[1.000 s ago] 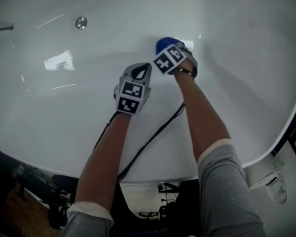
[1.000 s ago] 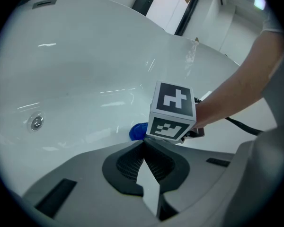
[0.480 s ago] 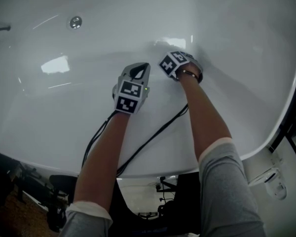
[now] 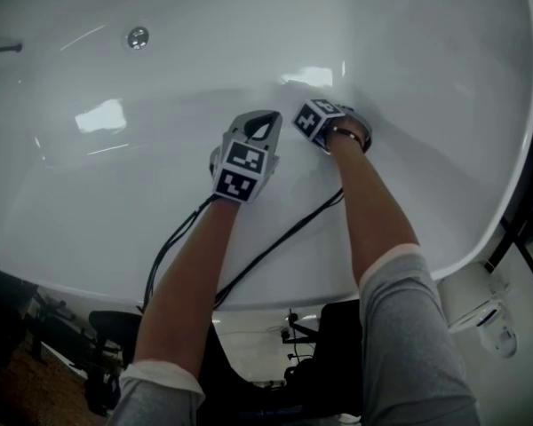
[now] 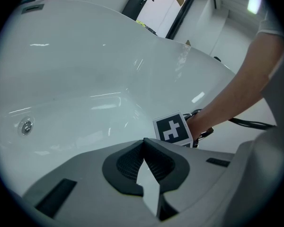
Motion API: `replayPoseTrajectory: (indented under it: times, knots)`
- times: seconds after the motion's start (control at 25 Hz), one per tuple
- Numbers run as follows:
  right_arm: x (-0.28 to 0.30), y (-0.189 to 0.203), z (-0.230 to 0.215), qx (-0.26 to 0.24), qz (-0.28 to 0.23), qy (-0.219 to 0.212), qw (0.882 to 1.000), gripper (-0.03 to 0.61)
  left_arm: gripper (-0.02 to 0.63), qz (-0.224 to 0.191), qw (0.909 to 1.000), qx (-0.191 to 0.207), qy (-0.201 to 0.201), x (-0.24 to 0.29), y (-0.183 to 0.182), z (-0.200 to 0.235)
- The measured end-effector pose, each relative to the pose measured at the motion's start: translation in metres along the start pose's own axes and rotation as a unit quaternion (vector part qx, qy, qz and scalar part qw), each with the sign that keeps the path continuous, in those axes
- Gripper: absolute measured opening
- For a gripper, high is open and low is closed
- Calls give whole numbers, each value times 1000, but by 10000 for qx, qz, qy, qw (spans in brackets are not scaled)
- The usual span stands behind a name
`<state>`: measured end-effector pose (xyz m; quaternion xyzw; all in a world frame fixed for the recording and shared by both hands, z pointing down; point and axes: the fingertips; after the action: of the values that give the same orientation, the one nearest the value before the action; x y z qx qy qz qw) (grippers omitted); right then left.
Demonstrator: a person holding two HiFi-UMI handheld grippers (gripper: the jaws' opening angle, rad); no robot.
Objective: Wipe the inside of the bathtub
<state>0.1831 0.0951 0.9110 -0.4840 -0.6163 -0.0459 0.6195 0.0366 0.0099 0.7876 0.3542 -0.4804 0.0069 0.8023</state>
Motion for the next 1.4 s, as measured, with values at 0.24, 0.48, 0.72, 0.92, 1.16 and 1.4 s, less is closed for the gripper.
replayPoseTrajectory:
  times: [0.24,0.48,0.72,0.92,1.16,1.4]
  knots:
    - [-13,34,7,-8,118,-122,9999,61,3,44,9999,-9,136,-17,-7,-20]
    - [-39,77,12,34,308,-181,9994,61,3,53,9991,28,422,-39,-28,-56]
    - [-71,127,20,167,490,-248,9984,61,3,-23,9979,130,631,-60,-55,-89]
    - [-102,172,26,331,628,-170,9973,61,3,-143,9960,224,857,-81,-77,-120]
    - [-134,228,30,669,749,-148,9948,61,3,-248,9940,369,995,-115,-99,-148]
    - [-153,268,39,915,809,-152,9924,61,3,-317,9934,464,1003,-156,-117,-151]
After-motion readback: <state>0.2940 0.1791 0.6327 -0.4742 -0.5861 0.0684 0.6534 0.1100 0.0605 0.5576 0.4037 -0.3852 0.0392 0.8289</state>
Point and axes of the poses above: the fingertips, and each gripper's own axes: x forward along the fingers, z to its left, y out of its underside, and after that the axes turned 7 degrees about -y, right-handed
